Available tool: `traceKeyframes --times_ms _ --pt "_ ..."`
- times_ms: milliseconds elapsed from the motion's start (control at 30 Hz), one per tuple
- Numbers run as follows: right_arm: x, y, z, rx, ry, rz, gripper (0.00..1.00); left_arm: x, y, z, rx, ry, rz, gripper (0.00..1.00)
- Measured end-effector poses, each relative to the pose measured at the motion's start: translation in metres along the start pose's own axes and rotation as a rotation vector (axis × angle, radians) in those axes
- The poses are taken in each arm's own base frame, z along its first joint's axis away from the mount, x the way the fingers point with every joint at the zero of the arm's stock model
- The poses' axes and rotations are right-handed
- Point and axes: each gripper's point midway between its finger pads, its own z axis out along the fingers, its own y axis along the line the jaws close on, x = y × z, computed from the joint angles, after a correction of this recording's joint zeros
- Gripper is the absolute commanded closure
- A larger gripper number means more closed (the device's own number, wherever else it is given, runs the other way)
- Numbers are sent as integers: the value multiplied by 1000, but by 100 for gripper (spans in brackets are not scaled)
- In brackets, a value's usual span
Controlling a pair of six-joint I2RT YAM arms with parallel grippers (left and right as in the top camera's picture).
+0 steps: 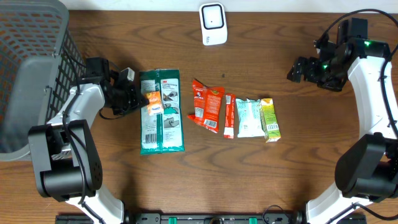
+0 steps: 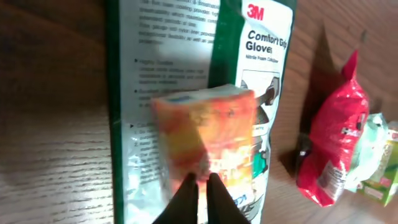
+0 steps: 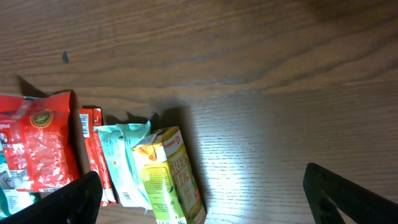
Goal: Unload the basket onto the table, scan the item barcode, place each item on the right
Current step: 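Withdraw the left gripper back beside the basket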
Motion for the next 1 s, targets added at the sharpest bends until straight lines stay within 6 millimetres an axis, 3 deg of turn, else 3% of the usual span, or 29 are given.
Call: traceKeyframes --times_ms 100,133,167,300,533,633,767,800,867,1000 --pt "0 0 0 0 0 0 1 0 -2 0 10 0 3 91" --pt "0 0 0 0 0 0 1 0 -2 0 10 0 3 83" --pt "0 0 0 0 0 0 1 0 -2 0 10 0 3 63" --pt "0 0 0 0 0 0 1 -1 -1 0 4 -2 1 48" --pt "0 0 0 0 0 0 1 -4 9 -1 -48 -17 -49 48" --pt "0 0 0 0 0 0 1 -5 11 -10 -88 -36 -55 36" --pt "0 0 0 0 0 0 1 -19 5 -51 -187 -174 -43 28" --pt "0 0 0 0 0 0 1 -23 1 -69 -221 -230 -33 22" --pt "0 0 0 0 0 0 1 -30 -7 -101 -271 -330 -21 21" --pt "-4 0 0 -2 -18 -4 1 -34 -13 -145 -350 -463 -12 14"
